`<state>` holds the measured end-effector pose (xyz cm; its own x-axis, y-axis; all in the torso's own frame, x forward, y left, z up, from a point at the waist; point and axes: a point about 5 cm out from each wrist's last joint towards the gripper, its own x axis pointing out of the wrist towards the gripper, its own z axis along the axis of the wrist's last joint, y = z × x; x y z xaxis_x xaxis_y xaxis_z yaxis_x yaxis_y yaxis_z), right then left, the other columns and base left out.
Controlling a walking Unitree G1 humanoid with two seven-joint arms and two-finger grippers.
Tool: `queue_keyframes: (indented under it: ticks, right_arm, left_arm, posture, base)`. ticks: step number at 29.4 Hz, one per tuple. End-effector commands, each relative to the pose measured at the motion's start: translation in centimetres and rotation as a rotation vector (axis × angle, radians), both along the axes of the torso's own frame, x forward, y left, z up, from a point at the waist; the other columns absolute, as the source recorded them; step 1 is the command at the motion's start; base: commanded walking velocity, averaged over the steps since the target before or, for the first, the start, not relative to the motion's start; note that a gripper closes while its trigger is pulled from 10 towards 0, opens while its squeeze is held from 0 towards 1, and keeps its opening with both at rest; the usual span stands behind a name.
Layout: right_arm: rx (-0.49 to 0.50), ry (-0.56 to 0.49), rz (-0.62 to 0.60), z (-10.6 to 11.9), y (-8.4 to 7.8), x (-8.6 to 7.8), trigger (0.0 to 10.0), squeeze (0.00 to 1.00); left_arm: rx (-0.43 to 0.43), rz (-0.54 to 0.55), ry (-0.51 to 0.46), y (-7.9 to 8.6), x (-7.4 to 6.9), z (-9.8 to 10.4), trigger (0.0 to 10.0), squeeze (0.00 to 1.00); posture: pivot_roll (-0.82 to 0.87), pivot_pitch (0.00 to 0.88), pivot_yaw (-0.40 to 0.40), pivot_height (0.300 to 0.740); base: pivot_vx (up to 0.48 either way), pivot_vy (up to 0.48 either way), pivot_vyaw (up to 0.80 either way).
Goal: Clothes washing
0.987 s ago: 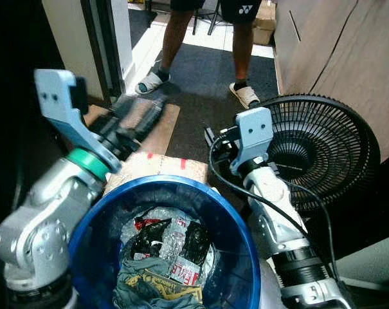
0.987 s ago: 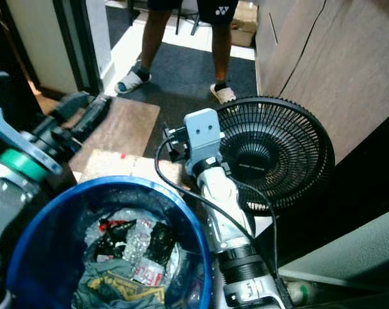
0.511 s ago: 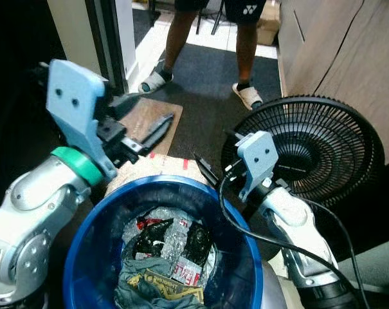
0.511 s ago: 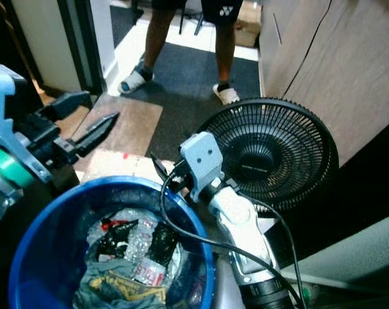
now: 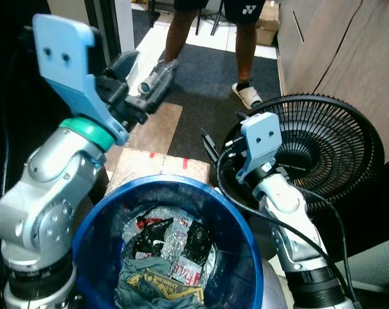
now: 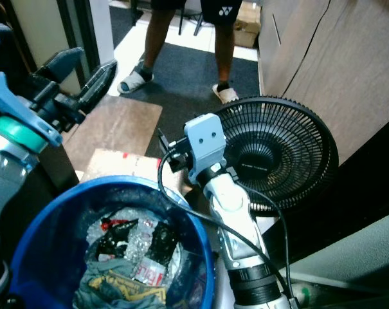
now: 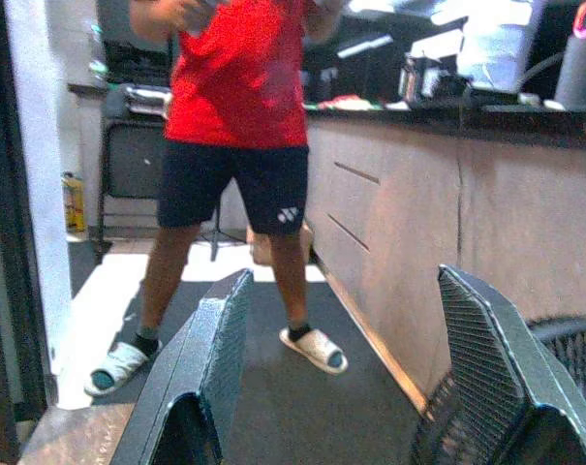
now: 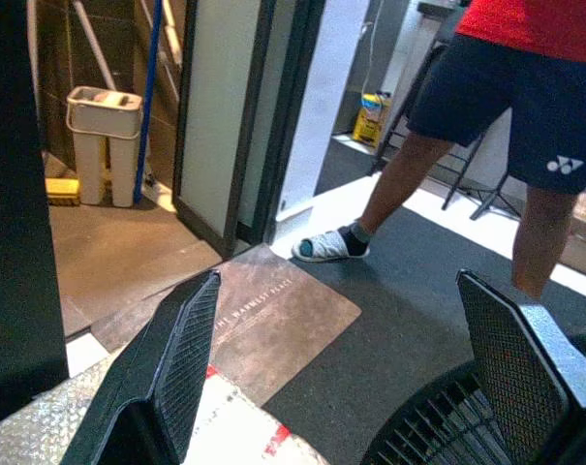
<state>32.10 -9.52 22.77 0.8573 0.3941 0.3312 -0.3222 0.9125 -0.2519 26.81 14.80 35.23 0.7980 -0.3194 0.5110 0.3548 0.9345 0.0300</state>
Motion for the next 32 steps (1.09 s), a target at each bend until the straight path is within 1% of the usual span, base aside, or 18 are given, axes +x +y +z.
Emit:
queue_keyframes:
  ticks: [1, 4, 9, 11, 19, 26, 32]
  right_arm:
    - [0.004, 0.031, -0.025, -0.6, -0.5, 0.1, 10.0, 0.00]
    - [0.004, 0.038, -0.030, -0.7, -0.6, 0.1, 10.0, 0.00]
    - [-0.002, 0.047, -0.041, -0.9, -0.6, 0.1, 10.0, 0.00]
    - [0.000, 0.048, -0.050, -1.0, -0.6, 0.2, 10.0, 0.00]
    - [0.001, 0.051, -0.053, -1.0, -0.6, 0.3, 10.0, 0.00]
    - [0.002, 0.055, -0.055, -1.1, -0.5, 0.3, 10.0, 0.00]
    - [0.004, 0.055, -0.059, -1.2, -0.5, 0.3, 10.0, 0.00]
  left_arm:
    - [-0.011, 0.014, -0.016, 0.3, -0.1, 0.3, 10.0, 0.00]
    - [-0.010, 0.016, -0.016, 0.5, -0.1, 0.3, 10.0, 0.00]
    - [0.005, 0.006, 0.007, 0.0, -0.1, -0.5, 10.0, 0.00]
    - [-0.002, 0.010, 0.014, -0.1, 0.2, -0.7, 10.0, 0.00]
    - [-0.014, 0.012, 0.020, -0.1, 0.4, -0.6, 10.0, 0.00]
    - [-0.047, 0.010, 0.016, 0.1, 0.6, -0.1, 10.0, 0.00]
    - [-0.047, 0.009, 0.018, 0.1, 0.6, -0.2, 10.0, 0.00]
  posture:
    - [0.17, 0.097, -0.035, 0.310]
    - [0.17, 0.099, -0.034, 0.315]
    - [0.17, 0.102, -0.035, 0.335]
    - [0.17, 0.102, -0.036, 0.350]
    - [0.17, 0.101, -0.036, 0.365]
    - [0.17, 0.100, -0.034, 0.380]
    - [0.17, 0.099, -0.031, 0.390]
  base:
    - [0.000, 0.000, 0.00]
    - [0.000, 0.000, 0.00]
    - [0.000, 0.000, 0.00]
    - [0.000, 0.000, 0.00]
    - [0.000, 0.000, 0.00]
    - [0.000, 0.000, 0.00]
    - [0.000, 0.000, 0.00]
